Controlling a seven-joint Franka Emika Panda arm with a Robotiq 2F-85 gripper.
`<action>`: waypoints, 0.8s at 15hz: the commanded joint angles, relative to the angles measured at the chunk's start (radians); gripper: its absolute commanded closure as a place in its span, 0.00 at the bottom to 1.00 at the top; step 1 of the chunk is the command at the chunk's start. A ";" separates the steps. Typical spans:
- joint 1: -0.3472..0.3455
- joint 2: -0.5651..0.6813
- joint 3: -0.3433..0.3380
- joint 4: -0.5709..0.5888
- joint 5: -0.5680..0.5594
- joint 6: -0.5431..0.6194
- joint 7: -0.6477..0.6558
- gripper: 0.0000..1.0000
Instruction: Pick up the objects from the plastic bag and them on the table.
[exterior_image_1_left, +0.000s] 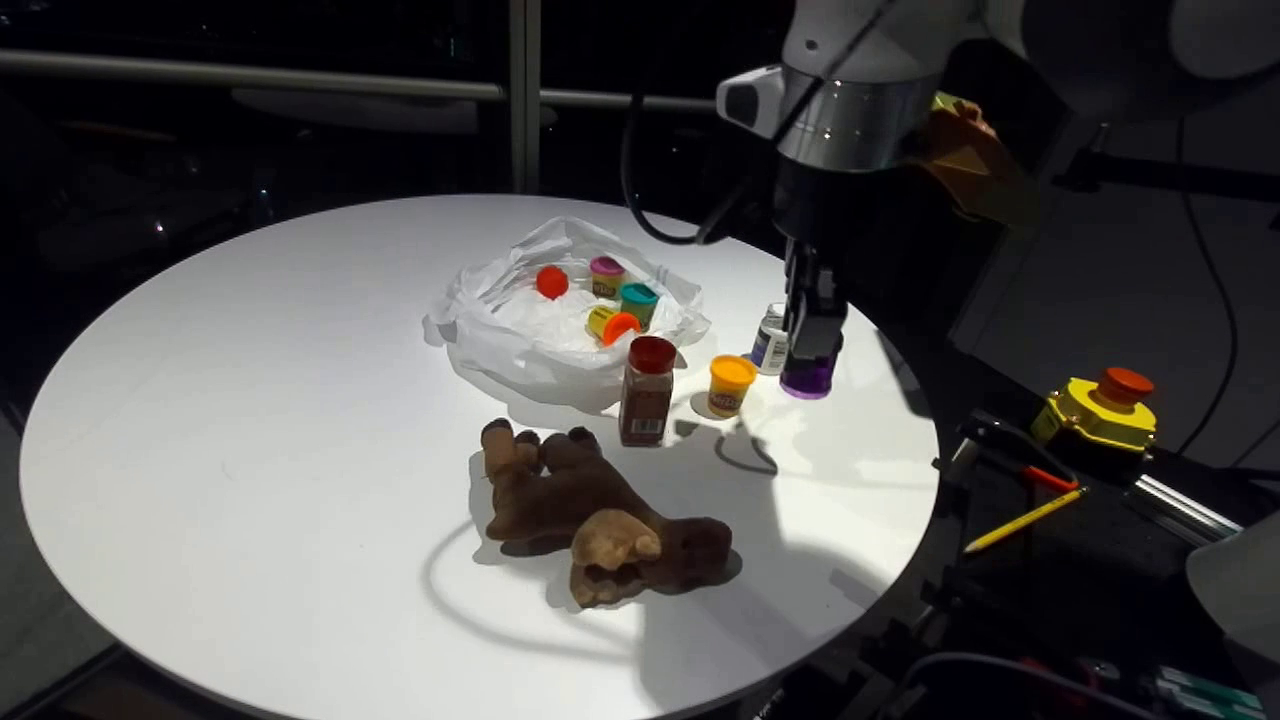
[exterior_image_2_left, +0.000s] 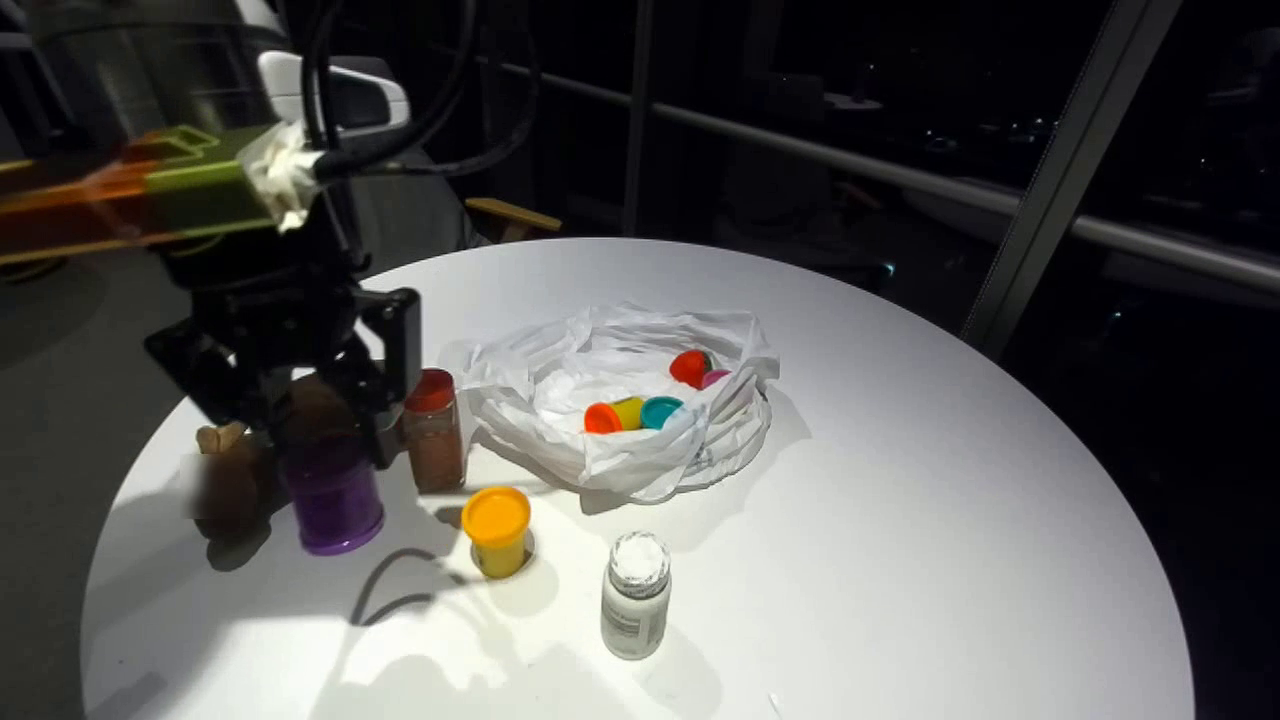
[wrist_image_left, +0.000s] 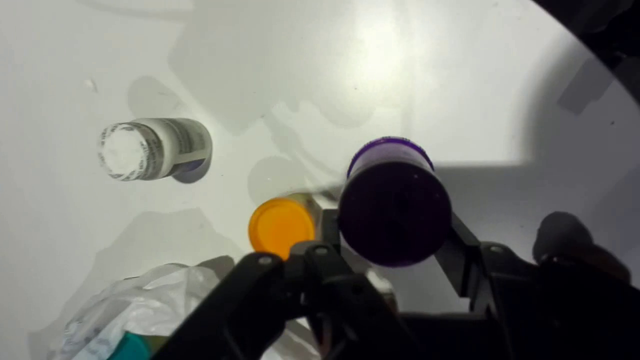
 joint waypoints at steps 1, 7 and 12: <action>-0.013 -0.023 0.053 -0.064 0.041 0.081 -0.042 0.75; -0.002 0.208 0.074 0.104 -0.095 0.123 0.159 0.75; 0.035 0.407 0.033 0.251 -0.239 0.185 0.381 0.75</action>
